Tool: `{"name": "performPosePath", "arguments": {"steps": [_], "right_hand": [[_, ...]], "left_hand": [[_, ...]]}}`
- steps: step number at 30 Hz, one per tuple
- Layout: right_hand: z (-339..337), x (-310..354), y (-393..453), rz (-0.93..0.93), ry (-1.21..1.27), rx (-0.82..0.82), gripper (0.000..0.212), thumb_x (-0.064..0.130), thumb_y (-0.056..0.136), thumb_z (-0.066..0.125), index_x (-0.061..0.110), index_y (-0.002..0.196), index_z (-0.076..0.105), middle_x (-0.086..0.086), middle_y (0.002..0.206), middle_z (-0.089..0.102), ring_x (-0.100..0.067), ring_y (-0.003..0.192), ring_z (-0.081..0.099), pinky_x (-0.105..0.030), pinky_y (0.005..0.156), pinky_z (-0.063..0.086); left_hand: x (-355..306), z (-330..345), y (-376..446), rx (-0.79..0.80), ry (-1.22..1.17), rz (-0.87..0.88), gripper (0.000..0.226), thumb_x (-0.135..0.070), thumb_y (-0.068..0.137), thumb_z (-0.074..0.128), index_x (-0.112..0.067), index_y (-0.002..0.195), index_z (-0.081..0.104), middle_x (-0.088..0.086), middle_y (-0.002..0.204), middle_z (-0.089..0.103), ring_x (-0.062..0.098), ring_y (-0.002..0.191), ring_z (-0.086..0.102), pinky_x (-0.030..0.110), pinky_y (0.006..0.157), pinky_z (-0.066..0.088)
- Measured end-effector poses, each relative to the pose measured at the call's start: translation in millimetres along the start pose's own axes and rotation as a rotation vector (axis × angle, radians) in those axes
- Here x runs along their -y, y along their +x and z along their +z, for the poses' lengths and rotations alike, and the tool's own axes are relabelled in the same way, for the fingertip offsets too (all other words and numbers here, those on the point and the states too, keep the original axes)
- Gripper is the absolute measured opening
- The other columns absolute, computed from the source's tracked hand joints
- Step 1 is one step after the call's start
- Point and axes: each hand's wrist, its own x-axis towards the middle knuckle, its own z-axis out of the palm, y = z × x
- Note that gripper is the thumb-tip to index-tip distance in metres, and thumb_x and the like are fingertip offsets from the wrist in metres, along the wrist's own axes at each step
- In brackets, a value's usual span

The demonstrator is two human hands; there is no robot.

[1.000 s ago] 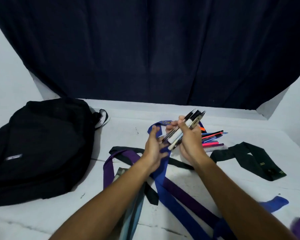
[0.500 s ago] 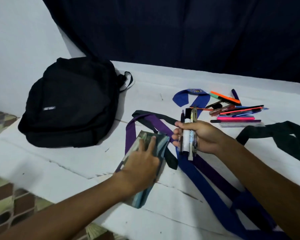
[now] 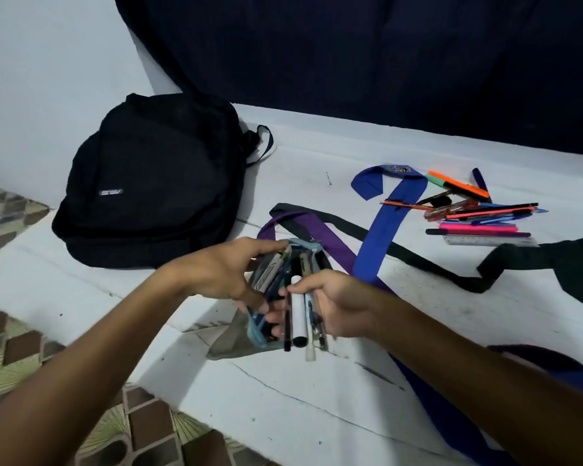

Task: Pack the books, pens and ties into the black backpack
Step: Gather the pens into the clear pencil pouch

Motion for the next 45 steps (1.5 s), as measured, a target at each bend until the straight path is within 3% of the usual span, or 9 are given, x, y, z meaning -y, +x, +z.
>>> {"name": "performPosePath", "arguments": {"steps": [3,6,13,19,25,30,34,39,45], "right_hand": [[9.9,5.0,15.7,-0.038,0.065,-0.048,0.027,0.011,0.097,0.039,0.0,0.108,0.061,-0.016,0.088,0.07,-0.029,0.078,0.069,-0.041,0.074,0.057],[13.5,8.8,27.3,-0.086,0.178,-0.15,0.033,0.01,0.095,0.042,-0.004,0.122,0.053,-0.02,0.103,0.064,-0.034,0.096,0.063,-0.047,0.088,0.05],[22.8,17.0,32.6,-0.158,0.122,-0.298,0.024,-0.01,0.091,0.027,-0.007,0.096,0.05,-0.022,0.093,0.055,-0.037,0.104,0.05,-0.046,0.103,0.036],[13.7,22.1,24.3,-0.179,-0.19,-0.336,0.016,-0.007,0.092,0.037,0.0,0.089,0.051,-0.025,0.099,0.049,-0.041,0.104,0.06,-0.041,0.086,0.052],[-18.4,32.1,-22.2,-0.087,-0.671,-0.329,0.023,0.01,0.095,0.053,-0.007,0.106,0.062,-0.021,0.097,0.071,-0.03,0.081,0.071,-0.036,0.07,0.059],[-60.6,41.7,-70.2,-0.171,-0.627,-0.478,0.024,0.011,0.099,0.046,0.002,0.112,0.064,-0.019,0.1,0.072,-0.033,0.081,0.071,-0.033,0.064,0.056],[-103.5,43.6,-100.8,-0.306,-0.599,-0.662,0.022,0.007,0.098,0.046,0.006,0.107,0.066,-0.017,0.095,0.073,-0.032,0.078,0.071,-0.031,0.06,0.055],[-173.7,47.7,-128.9,-0.434,-0.813,-0.987,0.029,-0.008,0.092,0.043,0.008,0.083,0.065,-0.015,0.081,0.067,-0.017,0.059,0.066,-0.024,0.049,0.048],[-263.9,68.2,-129.6,-0.436,-1.496,-1.195,0.022,0.008,0.091,0.05,0.008,0.094,0.072,-0.009,0.099,0.07,-0.025,0.093,0.062,-0.033,0.083,0.049]], "left_hand": [[4.7,-4.2,-1.9,0.03,-0.065,-0.001,0.105,-0.001,0.061,0.09,-0.03,0.147,0.037,-0.016,0.132,0.058,-0.004,0.123,0.052,0.03,0.097,0.052],[9.4,-8.2,-3.9,0.039,-0.111,0.008,0.11,0.001,0.06,0.09,-0.027,0.15,0.034,-0.015,0.132,0.059,0.001,0.125,0.052,0.034,0.093,0.055],[8.8,-20.6,-5.2,0.053,-0.12,0.019,0.102,0.004,0.06,0.088,-0.034,0.142,0.041,-0.015,0.13,0.058,0.006,0.122,0.054,0.047,0.085,0.058],[6.1,-27.0,1.8,0.117,0.036,0.002,0.107,-0.009,0.059,0.093,-0.025,0.149,0.036,-0.016,0.139,0.051,0.006,0.129,0.048,0.032,0.101,0.05],[-18.3,-16.0,11.6,0.151,0.525,0.097,0.091,-0.032,0.065,0.089,-0.027,0.142,0.041,-0.003,0.146,0.04,0.019,0.13,0.045,0.034,0.103,0.044],[-48.8,-0.2,28.0,0.194,0.738,0.211,0.056,-0.053,0.072,0.077,-0.028,0.119,0.061,-0.002,0.151,0.034,0.019,0.13,0.044,0.036,0.101,0.044],[-83.9,15.4,52.8,0.214,0.69,0.373,0.036,-0.045,0.085,0.068,-0.026,0.115,0.065,-0.011,0.119,0.059,0.006,0.111,0.052,0.03,0.092,0.045],[-125.9,44.3,119.2,0.107,0.637,0.36,0.026,-0.038,0.091,0.061,-0.024,0.112,0.064,-0.008,0.108,0.06,0.012,0.101,0.053,0.032,0.089,0.045],[-150.7,105.2,242.1,-0.205,0.522,0.199,0.016,-0.026,0.088,0.059,-0.019,0.101,0.065,0.003,0.104,0.066,0.026,0.1,0.062,0.033,0.078,0.049]]}}
